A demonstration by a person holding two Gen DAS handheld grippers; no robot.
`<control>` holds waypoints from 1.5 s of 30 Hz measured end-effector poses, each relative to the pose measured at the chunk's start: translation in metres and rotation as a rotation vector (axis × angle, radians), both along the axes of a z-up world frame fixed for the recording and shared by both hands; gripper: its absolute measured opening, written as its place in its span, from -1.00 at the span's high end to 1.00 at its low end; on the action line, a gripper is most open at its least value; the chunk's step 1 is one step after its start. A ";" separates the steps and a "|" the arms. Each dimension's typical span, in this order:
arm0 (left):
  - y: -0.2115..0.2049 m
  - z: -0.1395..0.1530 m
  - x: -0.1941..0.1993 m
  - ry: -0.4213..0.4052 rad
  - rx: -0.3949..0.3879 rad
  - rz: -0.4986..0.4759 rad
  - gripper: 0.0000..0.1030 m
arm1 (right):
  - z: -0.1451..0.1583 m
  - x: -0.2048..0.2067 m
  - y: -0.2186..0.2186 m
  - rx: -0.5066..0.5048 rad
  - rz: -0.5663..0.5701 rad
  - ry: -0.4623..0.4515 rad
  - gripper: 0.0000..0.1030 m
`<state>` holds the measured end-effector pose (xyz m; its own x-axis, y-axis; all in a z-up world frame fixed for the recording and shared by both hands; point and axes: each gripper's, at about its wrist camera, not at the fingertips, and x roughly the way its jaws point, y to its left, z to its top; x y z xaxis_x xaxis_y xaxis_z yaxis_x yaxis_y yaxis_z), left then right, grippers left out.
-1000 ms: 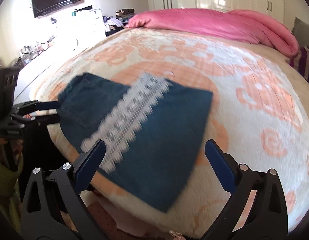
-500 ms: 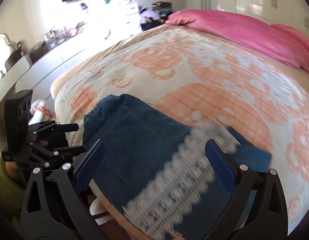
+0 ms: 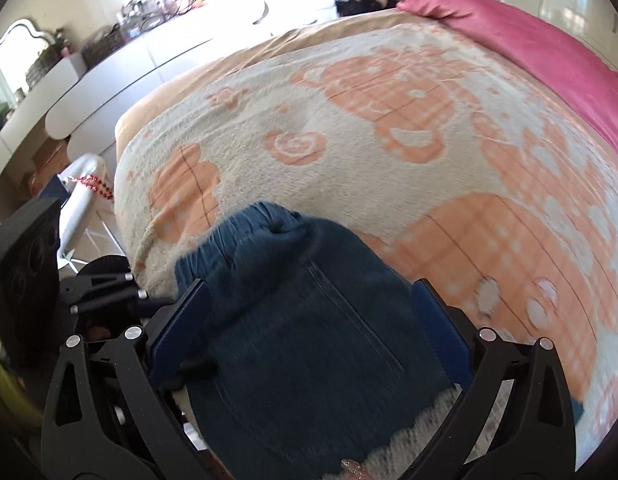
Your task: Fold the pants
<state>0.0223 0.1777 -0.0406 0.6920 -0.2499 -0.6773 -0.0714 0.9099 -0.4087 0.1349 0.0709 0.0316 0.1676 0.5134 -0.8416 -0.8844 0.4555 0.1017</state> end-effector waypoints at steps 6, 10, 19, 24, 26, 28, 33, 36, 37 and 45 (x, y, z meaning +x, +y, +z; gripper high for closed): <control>0.001 -0.003 0.001 0.002 -0.013 -0.001 0.04 | -0.022 0.014 0.032 -0.038 0.034 0.080 -0.83; 0.002 -0.006 0.002 0.005 -0.027 0.002 0.04 | -0.041 0.021 0.041 -0.042 0.051 0.167 -0.56; -0.002 -0.003 -0.003 -0.018 -0.065 -0.018 -0.46 | -0.019 0.030 -0.003 0.138 0.052 0.240 0.30; -0.010 0.007 0.002 -0.042 -0.092 -0.042 -0.53 | 0.002 0.037 -0.043 0.266 0.050 0.276 0.33; -0.016 0.009 0.006 -0.044 -0.118 -0.060 -0.54 | 0.011 0.038 -0.060 0.310 0.046 0.274 0.33; -0.025 0.010 0.013 -0.038 -0.136 -0.083 -0.54 | 0.020 0.039 -0.079 0.348 0.040 0.266 0.33; -0.049 0.017 0.028 -0.059 -0.249 -0.154 -0.53 | 0.031 0.040 -0.119 0.394 0.007 0.243 0.33; -0.069 0.027 0.034 -0.076 -0.221 -0.184 -0.51 | 0.034 0.041 -0.141 0.407 -0.022 0.226 0.32; -0.078 0.031 0.037 -0.082 -0.210 -0.203 -0.51 | 0.034 0.042 -0.149 0.416 -0.033 0.225 0.31; -0.154 0.040 0.044 -0.079 -0.140 -0.396 -0.52 | 0.024 0.050 -0.240 0.515 -0.222 0.214 -0.09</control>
